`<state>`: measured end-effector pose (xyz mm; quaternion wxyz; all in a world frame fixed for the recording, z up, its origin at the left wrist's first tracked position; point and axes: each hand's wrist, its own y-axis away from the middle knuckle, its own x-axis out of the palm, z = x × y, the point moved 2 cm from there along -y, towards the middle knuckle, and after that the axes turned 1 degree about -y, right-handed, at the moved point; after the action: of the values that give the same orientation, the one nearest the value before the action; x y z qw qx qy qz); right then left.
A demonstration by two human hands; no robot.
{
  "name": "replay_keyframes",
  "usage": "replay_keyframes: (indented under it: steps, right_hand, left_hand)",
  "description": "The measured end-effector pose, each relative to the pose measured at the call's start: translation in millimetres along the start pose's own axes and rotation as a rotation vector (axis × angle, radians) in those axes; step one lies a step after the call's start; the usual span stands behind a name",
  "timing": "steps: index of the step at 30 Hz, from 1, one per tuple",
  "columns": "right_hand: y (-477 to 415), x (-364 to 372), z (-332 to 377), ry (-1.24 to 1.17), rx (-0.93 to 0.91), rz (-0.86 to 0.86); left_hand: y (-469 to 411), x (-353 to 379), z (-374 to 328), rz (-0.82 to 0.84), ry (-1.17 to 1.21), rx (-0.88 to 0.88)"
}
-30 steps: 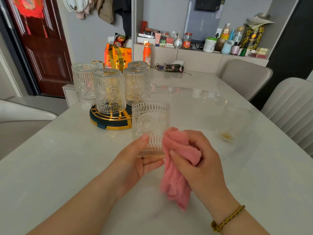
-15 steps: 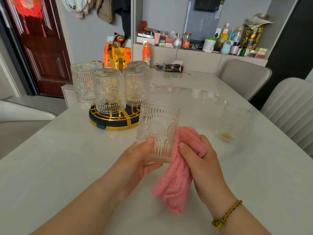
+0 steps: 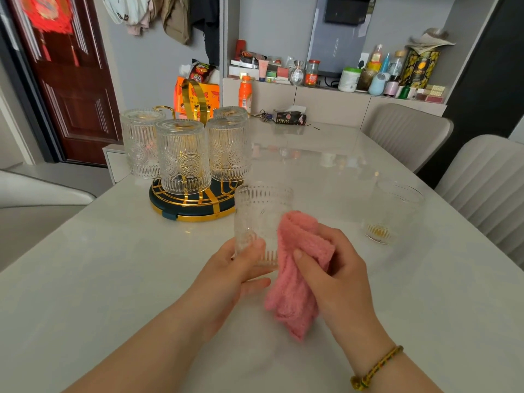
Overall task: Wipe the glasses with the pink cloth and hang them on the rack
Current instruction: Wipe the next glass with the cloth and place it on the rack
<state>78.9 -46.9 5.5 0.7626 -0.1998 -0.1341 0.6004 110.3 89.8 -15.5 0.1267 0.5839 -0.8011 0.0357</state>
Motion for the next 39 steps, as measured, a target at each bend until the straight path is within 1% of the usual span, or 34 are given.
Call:
replay_keyframes:
  steps: [3,4,7,9,11,14,15,17,19,21,24,26,27,29,31,33,35,37,39]
  right_hand:
    - [3.4,2.9,8.4,0.118,-0.121,0.016]
    - [1.8,-0.3,11.3,0.123,-0.132,-0.005]
    - [-6.0,-16.3,16.8,0.068,-0.109,-0.140]
    - [-9.2,-20.6,15.6,0.038,-0.051,-0.145]
    - [-10.2,-17.2,12.6,-0.015,0.052,-0.089]
    - [-8.0,-10.9,6.1,-0.005,0.171,0.016]
    - [-7.0,-9.3,6.6,0.025,0.156,0.042]
    - [-5.4,-7.2,12.7,0.123,0.020,0.077]
    - [-4.0,-6.7,21.0,0.228,-0.144,0.092]
    - [-2.8,-9.8,22.4,0.253,-0.233,0.056]
    - [-4.7,-15.2,21.9,0.167,-0.205,-0.074]
    - [-6.7,-18.8,16.9,0.125,-0.132,-0.148]
    - [-8.3,-19.7,13.8,0.105,-0.076,-0.150]
    - [-11.3,-18.8,8.7,0.058,0.024,-0.077]
    - [-11.7,-16.1,6.8,0.005,0.074,0.043]
    - [-9.7,-13.9,8.7,0.011,0.048,0.116]
    - [-7.5,-11.0,13.6,0.115,-0.062,0.129]
    - [-4.8,-10.0,17.4,0.148,-0.136,0.080]
    - [-4.6,-12.4,17.6,0.123,-0.135,-0.037]
  left_hand:
    - [1.7,-1.5,-1.2,0.103,-0.093,0.049]
    - [2.2,-1.2,-1.5,0.120,-0.106,0.054]
    - [5.2,4.1,0.8,0.172,-0.086,0.029]
    - [7.3,7.8,2.2,0.209,-0.041,0.012]
    - [6.9,7.3,0.8,0.213,0.025,0.013]
    - [3.8,2.5,-2.9,0.175,0.183,0.020]
    - [3.3,1.1,-4.2,0.165,0.214,0.028]
    - [2.6,-1.1,-5.1,0.145,0.192,0.039]
    - [2.9,-0.5,-4.2,0.137,0.063,0.023]
    - [5.7,3.9,-2.8,0.171,-0.058,-0.005]
    - [10.1,10.3,0.1,0.245,-0.035,-0.029]
    - [10.2,10.7,-1.2,0.265,0.029,-0.012]
    - [10.7,10.4,-2.9,0.270,0.067,-0.002]
    - [9.4,8.2,-4.5,0.261,0.147,0.010]
    - [7.0,5.6,-4.2,0.210,0.203,0.012]
    - [4.5,1.9,-3.8,0.144,0.214,0.001]
    - [3.5,0.4,-3.8,0.122,0.173,-0.007]
    - [5.4,2.3,-3.3,0.145,0.092,-0.012]
    - [8.4,6.5,-2.8,0.184,0.032,-0.019]
